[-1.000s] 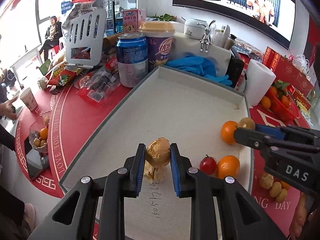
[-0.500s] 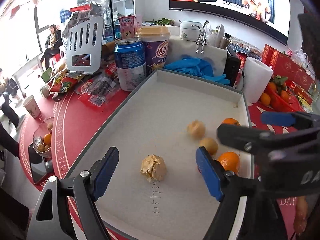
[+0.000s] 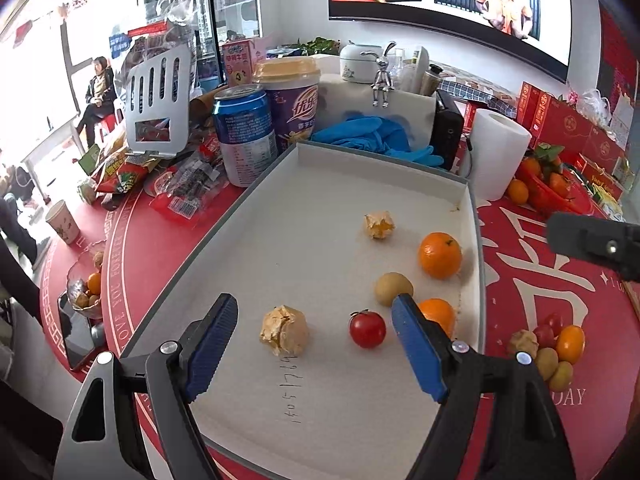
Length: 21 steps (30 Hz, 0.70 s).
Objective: Organize fruits
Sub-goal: 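Lower the dried fruit and kiwi into the white tray and release both, then move both tools back toward the loose fruits on the tablecloth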
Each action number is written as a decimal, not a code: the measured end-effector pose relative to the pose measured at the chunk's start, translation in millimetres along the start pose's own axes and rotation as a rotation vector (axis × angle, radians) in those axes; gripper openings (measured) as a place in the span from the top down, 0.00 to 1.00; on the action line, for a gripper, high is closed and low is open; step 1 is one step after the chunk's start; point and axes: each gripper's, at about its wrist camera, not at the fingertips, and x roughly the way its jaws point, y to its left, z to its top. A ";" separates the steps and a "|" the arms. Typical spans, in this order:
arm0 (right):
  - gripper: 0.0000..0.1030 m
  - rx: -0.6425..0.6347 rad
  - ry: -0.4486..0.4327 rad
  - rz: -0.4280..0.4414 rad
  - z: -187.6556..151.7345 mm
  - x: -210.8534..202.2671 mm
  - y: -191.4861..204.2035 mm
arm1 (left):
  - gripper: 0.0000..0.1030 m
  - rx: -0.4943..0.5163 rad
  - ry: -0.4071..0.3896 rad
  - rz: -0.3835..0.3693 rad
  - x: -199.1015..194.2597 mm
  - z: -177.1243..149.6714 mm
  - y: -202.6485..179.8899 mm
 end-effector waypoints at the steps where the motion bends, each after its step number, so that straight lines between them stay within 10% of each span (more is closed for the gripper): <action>1: 0.00 0.008 -0.003 -0.005 -1.6 -3.6 -4.8 | 0.20 0.003 0.000 -0.001 -0.6 0.3 -1.7; 21: 0.00 0.183 -0.020 -0.067 -31.4 -35.2 -87.9 | 0.20 0.063 0.005 -0.008 -8.2 1.3 -26.7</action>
